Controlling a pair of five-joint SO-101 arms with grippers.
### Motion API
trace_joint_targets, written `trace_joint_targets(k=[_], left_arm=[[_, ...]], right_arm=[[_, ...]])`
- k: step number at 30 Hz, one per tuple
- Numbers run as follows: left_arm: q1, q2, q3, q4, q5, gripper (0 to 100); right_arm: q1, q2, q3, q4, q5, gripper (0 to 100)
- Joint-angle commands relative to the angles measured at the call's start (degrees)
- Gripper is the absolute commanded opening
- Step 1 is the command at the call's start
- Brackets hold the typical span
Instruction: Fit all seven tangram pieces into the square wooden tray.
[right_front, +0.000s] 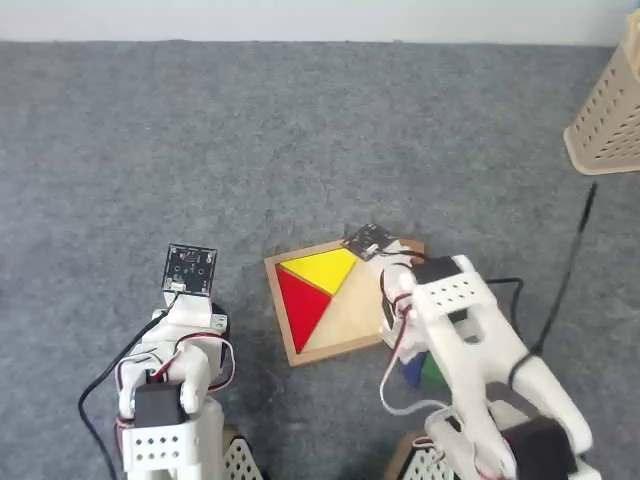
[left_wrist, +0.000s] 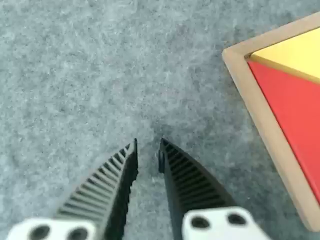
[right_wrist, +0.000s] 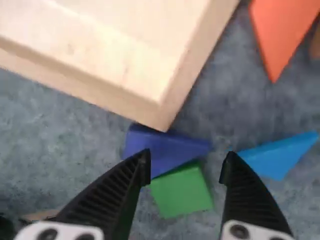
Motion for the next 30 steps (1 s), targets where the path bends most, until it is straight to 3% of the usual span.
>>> trace_joint_targets(k=[1, 7, 15, 20, 30], left_arm=[[0.09, -1.32, -0.48, 0.0, 0.44, 7], [0.09, -1.32, -0.48, 0.0, 0.44, 7], [0.09, -1.32, -0.48, 0.0, 0.44, 7], [0.09, -1.32, -0.48, 0.0, 0.44, 7], [0.09, -1.32, -0.48, 0.0, 0.44, 7]], right_arm=[[-2.51, -6.99, 0.44, 2.42, 0.97, 29.9], [-4.7, -5.67, 3.78, 0.13, 3.34, 34.1], [-4.44, 11.82, 3.16, -7.25, 4.57, 33.3], [-0.22, 17.01, -1.05, -7.6, 2.46, 33.2], [15.6, 17.36, -8.26, -8.04, 2.11, 11.2]])
